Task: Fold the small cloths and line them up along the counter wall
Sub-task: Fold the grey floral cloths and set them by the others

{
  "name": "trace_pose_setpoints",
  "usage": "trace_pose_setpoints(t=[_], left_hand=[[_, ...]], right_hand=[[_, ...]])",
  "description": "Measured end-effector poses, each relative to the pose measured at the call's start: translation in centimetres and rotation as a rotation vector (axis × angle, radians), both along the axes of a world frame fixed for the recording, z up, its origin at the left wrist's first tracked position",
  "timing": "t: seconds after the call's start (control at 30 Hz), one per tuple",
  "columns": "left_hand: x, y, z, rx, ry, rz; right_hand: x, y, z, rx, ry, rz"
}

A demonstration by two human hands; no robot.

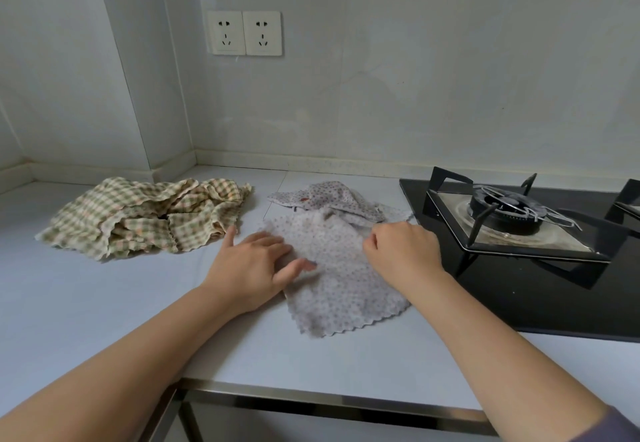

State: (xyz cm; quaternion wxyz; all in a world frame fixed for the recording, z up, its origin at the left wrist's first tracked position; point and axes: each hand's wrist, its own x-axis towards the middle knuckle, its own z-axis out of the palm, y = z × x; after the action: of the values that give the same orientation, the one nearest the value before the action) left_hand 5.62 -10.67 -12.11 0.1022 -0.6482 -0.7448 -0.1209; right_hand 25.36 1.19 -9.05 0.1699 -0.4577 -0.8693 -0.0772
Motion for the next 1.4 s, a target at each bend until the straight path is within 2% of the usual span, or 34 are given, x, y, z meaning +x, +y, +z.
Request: trace_pose_setpoints(t=[0.07, 0.13, 0.23, 0.3, 0.4, 0.47, 0.57, 0.67, 0.73, 0.93, 1.03, 1.17, 1.27, 1.33, 1.4], left_hand=[[-0.1, 0.1, -0.1, -0.017, 0.016, 0.058], [-0.2, 0.4, -0.2, 0.062, -0.024, 0.056], [-0.8, 0.7, 0.0, 0.187, 0.003, -0.141], [-1.1, 0.5, 0.0, 0.149, -0.054, -0.187], [-1.3, 0.2, 0.2, 0.106, -0.099, -0.093], [-1.5, 0.2, 0.5, 0.035, -0.072, -0.070], [-1.6, 0.0, 0.5, -0.053, 0.027, -0.099], [-1.6, 0.1, -0.2, 0.056, 0.036, -0.115], [-1.8, 0.5, -0.6, 0.121, 0.029, -0.103], [-2.7, 0.8, -1.5, 0.275, -0.021, -0.093], [-2.5, 0.8, -1.6, 0.317, 0.078, -0.037], [-1.9, 0.5, -0.8, 0.317, 0.021, -0.078], [-1.6, -0.3, 0.3, 0.191, -0.149, -0.330], [-1.4, -0.6, 0.6, 0.104, -0.105, -0.438], [-1.3, -0.3, 0.3, 0.115, -0.014, -0.420]], right_hand=[[0.1, -0.1, 0.0, 0.030, 0.002, 0.015], [0.0, -0.2, -0.2, 0.035, 0.029, 0.152], [-0.5, -0.2, -0.9, -0.187, 0.119, 0.387], [-0.6, 0.0, -1.0, -0.175, 0.063, 0.339], [-0.2, 0.3, -0.7, -0.052, -0.009, 0.175], [0.0, 0.3, -0.6, -0.066, -0.019, 0.127], [-0.1, 0.0, -0.6, -0.071, 0.000, 0.197], [-0.3, -0.8, -0.2, -0.211, 0.118, 0.390], [-0.6, -1.5, 0.0, -0.268, 0.080, 0.502], [-0.4, -1.7, 0.0, -0.340, -0.073, 0.545], [-0.5, -1.7, -0.6, -0.345, -0.093, 0.547], [-0.7, -1.1, -1.4, -0.328, 0.013, 0.547], [-0.9, -0.3, -2.0, -0.302, 0.098, 0.523], [-0.9, -0.1, -2.0, -0.316, 0.203, 0.489], [-0.9, 0.1, -2.0, -0.380, 0.331, 0.436]])
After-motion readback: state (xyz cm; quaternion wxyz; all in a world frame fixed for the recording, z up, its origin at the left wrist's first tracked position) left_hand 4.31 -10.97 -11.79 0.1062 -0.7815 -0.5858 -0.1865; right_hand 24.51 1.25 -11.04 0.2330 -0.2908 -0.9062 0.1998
